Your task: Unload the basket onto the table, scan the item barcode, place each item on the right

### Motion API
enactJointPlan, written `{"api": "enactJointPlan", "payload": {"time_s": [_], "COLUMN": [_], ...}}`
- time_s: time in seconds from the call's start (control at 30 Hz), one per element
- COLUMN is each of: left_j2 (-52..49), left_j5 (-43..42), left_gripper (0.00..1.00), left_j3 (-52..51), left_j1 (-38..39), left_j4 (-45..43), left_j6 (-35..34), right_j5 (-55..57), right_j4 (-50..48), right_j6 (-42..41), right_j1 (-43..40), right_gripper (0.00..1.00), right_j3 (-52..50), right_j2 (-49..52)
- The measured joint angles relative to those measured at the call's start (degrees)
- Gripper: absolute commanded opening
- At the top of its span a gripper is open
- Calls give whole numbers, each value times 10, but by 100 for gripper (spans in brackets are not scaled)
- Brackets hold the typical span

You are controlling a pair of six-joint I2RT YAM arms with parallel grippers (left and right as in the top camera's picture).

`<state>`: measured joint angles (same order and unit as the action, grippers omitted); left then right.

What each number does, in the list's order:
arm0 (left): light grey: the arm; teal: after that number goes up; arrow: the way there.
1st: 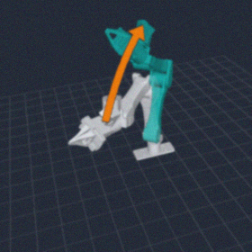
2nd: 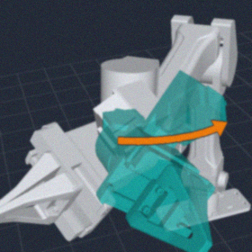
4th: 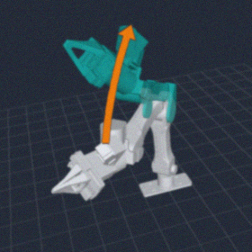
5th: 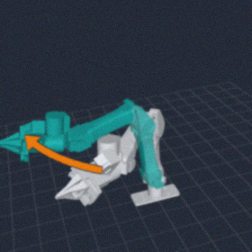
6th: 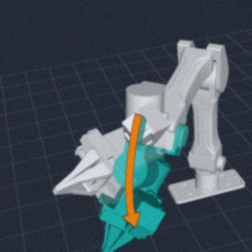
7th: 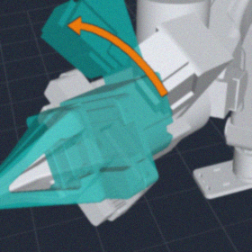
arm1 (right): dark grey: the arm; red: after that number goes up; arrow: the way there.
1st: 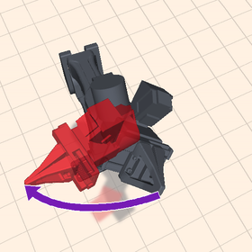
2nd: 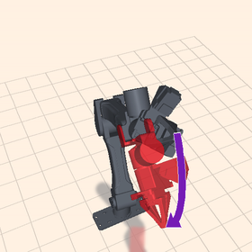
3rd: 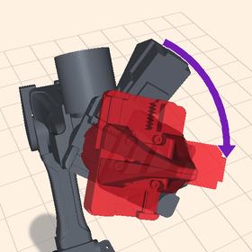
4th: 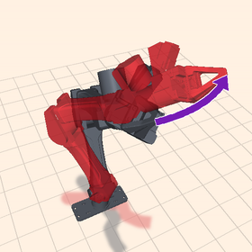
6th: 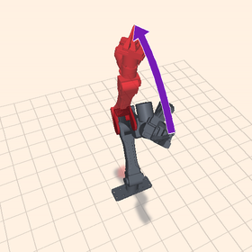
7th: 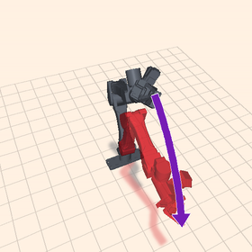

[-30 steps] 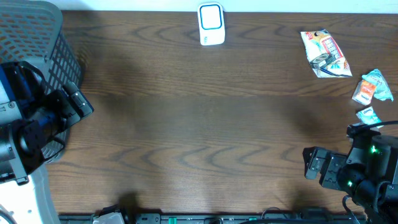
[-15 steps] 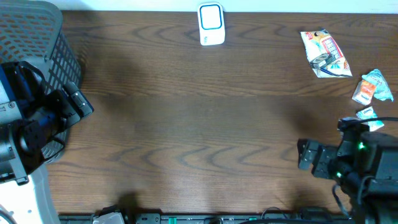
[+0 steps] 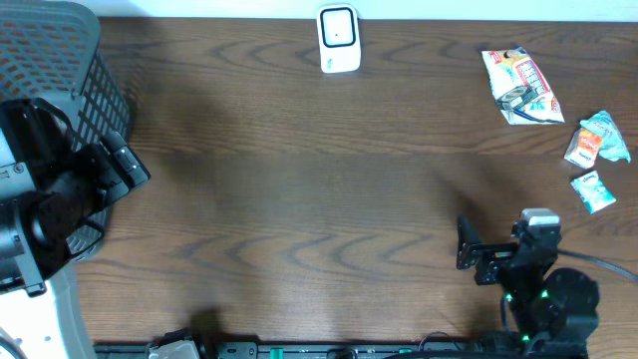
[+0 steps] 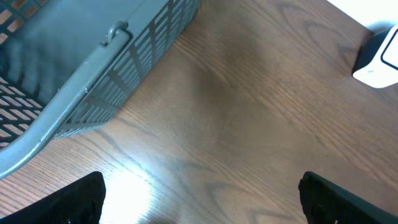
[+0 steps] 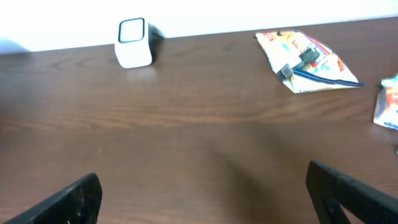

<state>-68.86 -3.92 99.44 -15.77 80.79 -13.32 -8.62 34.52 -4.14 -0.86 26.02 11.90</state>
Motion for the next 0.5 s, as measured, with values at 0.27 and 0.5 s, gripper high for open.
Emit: {"api": "enactJointPlan", "payload": {"time_s": [0.27,0.5], "left_j2": [0,0], "left_j5": [0,0], "left_gripper": [98,98], "left_j3": [0,0], "left_j1": [0,0], "left_j4": [0,0], "left_j6": [0,0], "right_j5": [-5,-6], "right_j4": [-148,-263], "right_j6": [3,4], "right_j1": [0,0], "right_gripper": [99,99], "right_j3": [-125,-199], "right_j2": [-92,-108]}}
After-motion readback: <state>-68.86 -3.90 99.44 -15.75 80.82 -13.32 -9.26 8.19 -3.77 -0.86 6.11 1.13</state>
